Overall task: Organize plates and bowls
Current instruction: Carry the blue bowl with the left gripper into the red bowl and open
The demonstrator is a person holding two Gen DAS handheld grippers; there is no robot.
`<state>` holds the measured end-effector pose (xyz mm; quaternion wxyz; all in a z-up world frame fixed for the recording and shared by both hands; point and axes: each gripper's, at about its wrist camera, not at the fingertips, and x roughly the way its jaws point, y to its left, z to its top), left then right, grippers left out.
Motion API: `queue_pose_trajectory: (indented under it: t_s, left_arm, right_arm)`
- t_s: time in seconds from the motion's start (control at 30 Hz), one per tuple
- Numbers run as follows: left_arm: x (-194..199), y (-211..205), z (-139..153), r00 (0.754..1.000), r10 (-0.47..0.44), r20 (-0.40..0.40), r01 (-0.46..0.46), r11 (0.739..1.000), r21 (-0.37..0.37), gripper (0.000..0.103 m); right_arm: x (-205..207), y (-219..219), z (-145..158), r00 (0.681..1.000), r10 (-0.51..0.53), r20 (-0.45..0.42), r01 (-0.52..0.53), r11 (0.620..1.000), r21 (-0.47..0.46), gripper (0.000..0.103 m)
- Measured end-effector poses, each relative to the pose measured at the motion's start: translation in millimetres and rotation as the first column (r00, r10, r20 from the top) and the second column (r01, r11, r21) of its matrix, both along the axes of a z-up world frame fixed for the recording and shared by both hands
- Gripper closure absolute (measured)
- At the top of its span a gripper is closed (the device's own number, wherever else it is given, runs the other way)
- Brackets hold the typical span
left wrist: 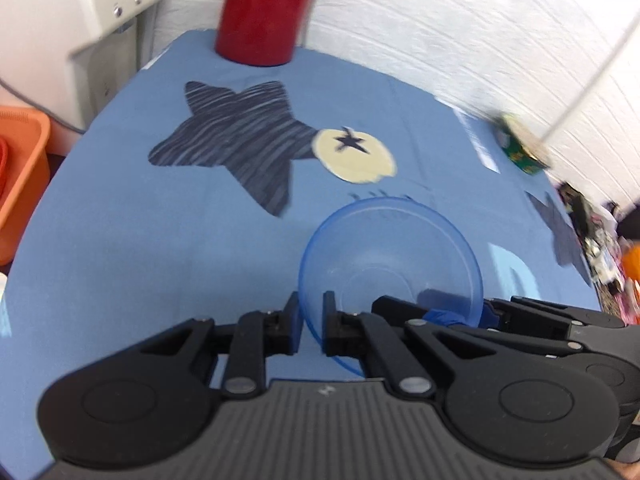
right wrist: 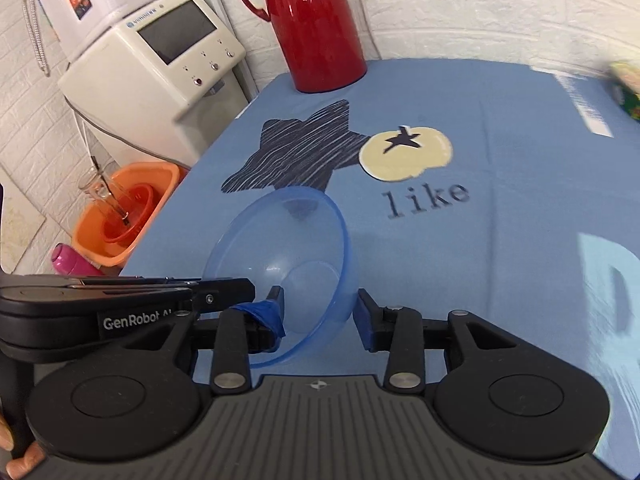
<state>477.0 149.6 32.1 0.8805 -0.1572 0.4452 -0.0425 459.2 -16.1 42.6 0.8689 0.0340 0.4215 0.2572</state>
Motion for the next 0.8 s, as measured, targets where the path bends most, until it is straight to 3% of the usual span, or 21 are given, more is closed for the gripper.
queue_pose_trajectory:
  t_s: [0.2,0.4,0.53,0.73,0.77,0.8]
  left_arm:
    - [-92,-72,29,0.991,-0.132,0.01,0.132,0.991,-0.003,0.103]
    - [-163,-139,19,0.964,-0.264,-0.009,0.264,0.964,0.017,0.103]
    - [-192,-163,9,0.951,-0.309,-0.029,0.31,0.949,0.063,0.103]
    - [-204,-178,-7,0.946,-0.323,-0.034,0.325,0.934,0.15,0.103]
    - [-203,-179,-8,0.948,-0.315,-0.036,0.316,0.933,0.169,0.1]
    - [-202,-179,-9,0.95,-0.31,-0.036,0.311,0.933,0.18,0.091]
  right_arm:
    - [-101,-69,14,0.996,-0.085,0.009,0.085,0.996,-0.007,0.079]
    - [-183,-126,3,0.981,-0.191,-0.016,0.191,0.982,-0.007,0.079]
    - [-208,-141,-11,0.975,-0.219,-0.036,0.219,0.976,0.012,0.08]
    - [-218,-152,-32,0.97,-0.232,-0.075,0.235,0.971,0.043,0.08]
    - [-217,-152,-33,0.97,-0.232,-0.077,0.236,0.971,0.04,0.079]
    - [-218,-154,-34,0.968,-0.238,-0.076,0.241,0.97,0.036,0.081]
